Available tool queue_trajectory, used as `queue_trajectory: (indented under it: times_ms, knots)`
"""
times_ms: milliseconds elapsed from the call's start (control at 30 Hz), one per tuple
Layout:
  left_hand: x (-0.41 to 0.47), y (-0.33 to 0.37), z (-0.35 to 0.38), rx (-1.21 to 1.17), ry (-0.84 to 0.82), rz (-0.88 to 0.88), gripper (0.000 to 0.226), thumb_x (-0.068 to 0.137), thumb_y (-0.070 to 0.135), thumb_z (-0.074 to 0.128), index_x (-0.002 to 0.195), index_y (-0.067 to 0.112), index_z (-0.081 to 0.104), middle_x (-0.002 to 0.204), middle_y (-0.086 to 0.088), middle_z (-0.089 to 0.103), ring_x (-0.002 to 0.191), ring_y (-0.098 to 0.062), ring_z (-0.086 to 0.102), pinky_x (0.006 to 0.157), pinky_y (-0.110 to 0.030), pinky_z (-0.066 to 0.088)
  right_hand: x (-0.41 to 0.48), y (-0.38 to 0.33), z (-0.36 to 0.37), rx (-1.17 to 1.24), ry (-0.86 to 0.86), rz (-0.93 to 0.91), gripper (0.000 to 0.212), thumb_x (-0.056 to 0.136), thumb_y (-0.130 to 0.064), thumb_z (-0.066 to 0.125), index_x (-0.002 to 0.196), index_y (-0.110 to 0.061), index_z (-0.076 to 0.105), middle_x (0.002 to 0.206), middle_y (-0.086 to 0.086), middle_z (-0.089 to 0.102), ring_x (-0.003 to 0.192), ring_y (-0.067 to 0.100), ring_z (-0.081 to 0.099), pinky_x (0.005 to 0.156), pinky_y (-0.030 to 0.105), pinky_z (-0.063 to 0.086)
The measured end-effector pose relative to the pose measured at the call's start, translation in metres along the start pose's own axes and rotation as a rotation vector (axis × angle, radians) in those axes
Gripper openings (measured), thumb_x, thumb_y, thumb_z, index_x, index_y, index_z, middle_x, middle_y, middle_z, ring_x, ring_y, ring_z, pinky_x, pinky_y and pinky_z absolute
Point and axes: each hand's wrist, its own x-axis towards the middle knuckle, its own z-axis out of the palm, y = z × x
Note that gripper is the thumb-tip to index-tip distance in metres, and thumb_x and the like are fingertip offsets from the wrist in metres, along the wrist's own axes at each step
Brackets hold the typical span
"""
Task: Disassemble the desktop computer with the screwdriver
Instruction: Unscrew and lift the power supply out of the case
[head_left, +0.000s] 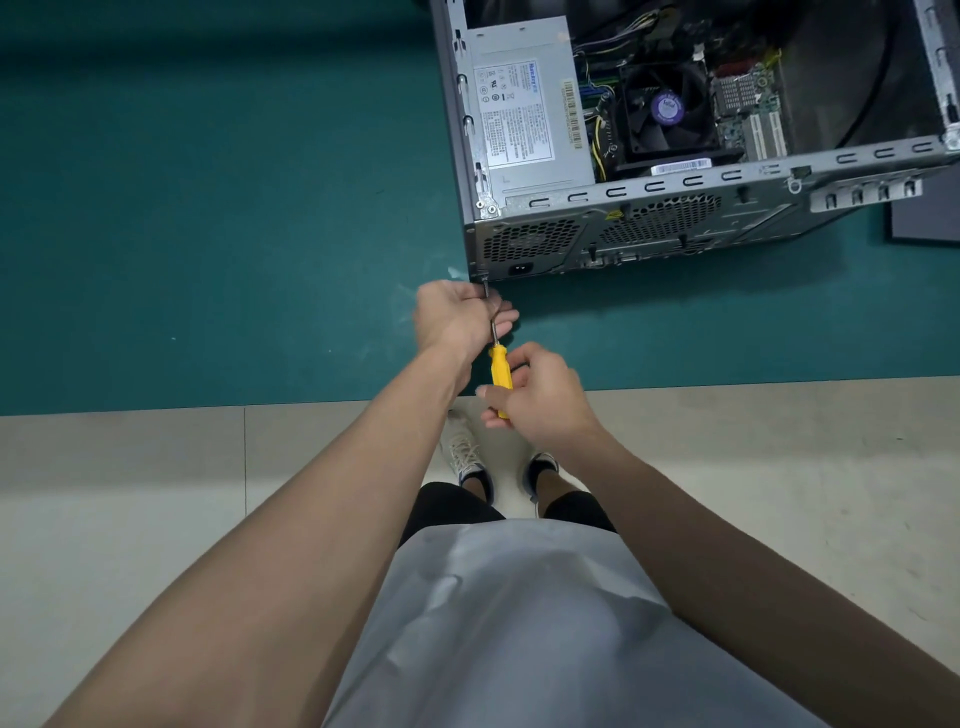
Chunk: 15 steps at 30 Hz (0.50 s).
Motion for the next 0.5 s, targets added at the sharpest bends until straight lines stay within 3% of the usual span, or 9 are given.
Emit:
queue_trajectory:
  times_ms: [67,167,233,367,500]
  knots:
    - [-0.001,0.0,0.0,-0.053,-0.045,-0.016,0.012,0.096,-0.004,0.051,0.088,-0.001,0.061,0.079,-0.014,0.068,0.063,-0.016,0.07,0.062,-0.022,0.058,-0.001,-0.002,-0.006,0.272,-0.172,0.092,0.011,0.094,-0.004,0.057,0.104,-0.008,0.053,0.089,0.013,0.063,0.074,0.024,0.07,0.073,0.036,0.06]
    - [-0.002,0.001,-0.003,-0.163,-0.108,-0.053,0.014,0.097,-0.006,0.045,0.097,-0.006,0.058,0.084,-0.018,0.068,0.07,-0.021,0.072,0.066,-0.024,0.059,-0.004,-0.005,-0.019,0.535,-0.363,0.197,0.02,0.096,0.005,0.046,0.114,-0.004,0.051,0.097,0.019,0.062,0.078,0.029,0.07,0.074,0.038,0.06]
    - [-0.003,0.001,-0.004,-0.192,-0.123,-0.065,0.012,0.096,-0.007,0.047,0.097,-0.006,0.059,0.085,-0.019,0.069,0.075,-0.024,0.072,0.068,-0.026,0.059,-0.004,-0.005,-0.022,0.432,-0.297,0.161,0.027,0.094,0.01,0.049,0.119,0.001,0.048,0.093,0.02,0.059,0.075,0.029,0.069,0.07,0.037,0.061]
    - [-0.004,0.003,-0.003,-0.036,-0.029,-0.005,0.011,0.082,-0.009,0.068,0.084,0.001,0.064,0.078,-0.013,0.069,0.069,-0.021,0.071,0.063,-0.024,0.058,-0.002,-0.005,-0.015,0.203,-0.103,0.098,0.029,0.087,0.01,0.061,0.111,-0.001,0.049,0.083,0.013,0.054,0.072,0.03,0.07,0.069,0.042,0.06]
    - [-0.004,0.005,-0.001,-0.057,-0.027,-0.024,0.014,0.089,-0.013,0.056,0.083,0.0,0.06,0.078,-0.014,0.067,0.065,-0.019,0.069,0.061,-0.022,0.058,-0.005,-0.006,-0.012,0.381,-0.199,0.128,0.029,0.092,0.007,0.054,0.118,-0.001,0.045,0.095,0.018,0.056,0.073,0.027,0.069,0.068,0.038,0.061]
